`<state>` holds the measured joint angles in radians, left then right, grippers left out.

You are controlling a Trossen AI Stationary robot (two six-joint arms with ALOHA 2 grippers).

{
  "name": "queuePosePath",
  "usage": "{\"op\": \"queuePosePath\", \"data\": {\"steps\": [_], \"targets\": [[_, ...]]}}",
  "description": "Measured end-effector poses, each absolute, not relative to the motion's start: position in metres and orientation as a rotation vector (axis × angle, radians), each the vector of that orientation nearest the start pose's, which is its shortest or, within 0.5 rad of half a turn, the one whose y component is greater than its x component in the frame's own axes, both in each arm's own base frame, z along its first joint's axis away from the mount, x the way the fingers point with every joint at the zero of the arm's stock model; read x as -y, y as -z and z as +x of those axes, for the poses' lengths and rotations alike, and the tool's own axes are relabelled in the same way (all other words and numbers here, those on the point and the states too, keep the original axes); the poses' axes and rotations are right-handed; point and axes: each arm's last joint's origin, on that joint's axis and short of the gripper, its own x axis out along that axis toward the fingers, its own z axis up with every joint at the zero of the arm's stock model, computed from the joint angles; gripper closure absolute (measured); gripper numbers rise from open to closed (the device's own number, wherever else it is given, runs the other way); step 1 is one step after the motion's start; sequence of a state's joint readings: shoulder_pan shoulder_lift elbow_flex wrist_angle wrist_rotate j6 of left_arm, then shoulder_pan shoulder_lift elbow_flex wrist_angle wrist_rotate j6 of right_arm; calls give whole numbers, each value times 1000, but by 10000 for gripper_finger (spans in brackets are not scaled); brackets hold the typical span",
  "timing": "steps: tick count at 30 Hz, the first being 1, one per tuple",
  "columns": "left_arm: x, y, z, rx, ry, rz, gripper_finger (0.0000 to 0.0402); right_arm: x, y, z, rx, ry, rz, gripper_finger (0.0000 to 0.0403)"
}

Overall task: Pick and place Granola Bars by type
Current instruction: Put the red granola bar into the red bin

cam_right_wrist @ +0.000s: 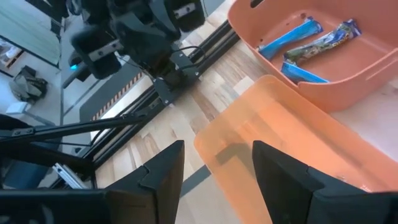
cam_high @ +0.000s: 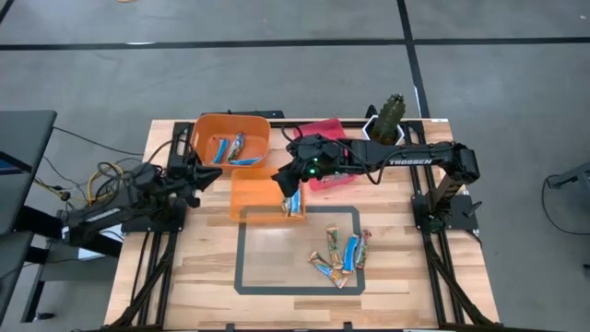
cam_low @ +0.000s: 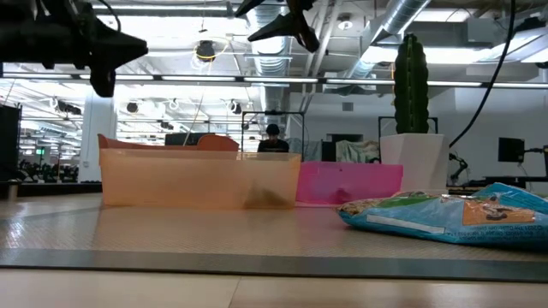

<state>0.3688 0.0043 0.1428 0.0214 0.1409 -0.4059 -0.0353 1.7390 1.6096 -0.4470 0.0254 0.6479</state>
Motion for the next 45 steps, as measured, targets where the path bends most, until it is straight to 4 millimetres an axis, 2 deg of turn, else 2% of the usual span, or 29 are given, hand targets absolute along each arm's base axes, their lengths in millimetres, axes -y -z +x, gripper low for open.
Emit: {"op": "queuePosePath", "data": {"steps": [8, 14, 33, 45], "targets": [[-24, -198, 89, 252, -227, -393, 358, 15, -335, 393, -580, 257, 630, 223], [-20, -187, 92, 224, -252, -401, 358, 14, -334, 392, -596, 254, 631, 221], [-8, -173, 96, 54, -143, -402, 358, 13, -333, 392, -619, 241, 636, 225], [-4, -173, 96, 32, -94, -294, 358, 13, -333, 391, -620, 241, 635, 224]]}}
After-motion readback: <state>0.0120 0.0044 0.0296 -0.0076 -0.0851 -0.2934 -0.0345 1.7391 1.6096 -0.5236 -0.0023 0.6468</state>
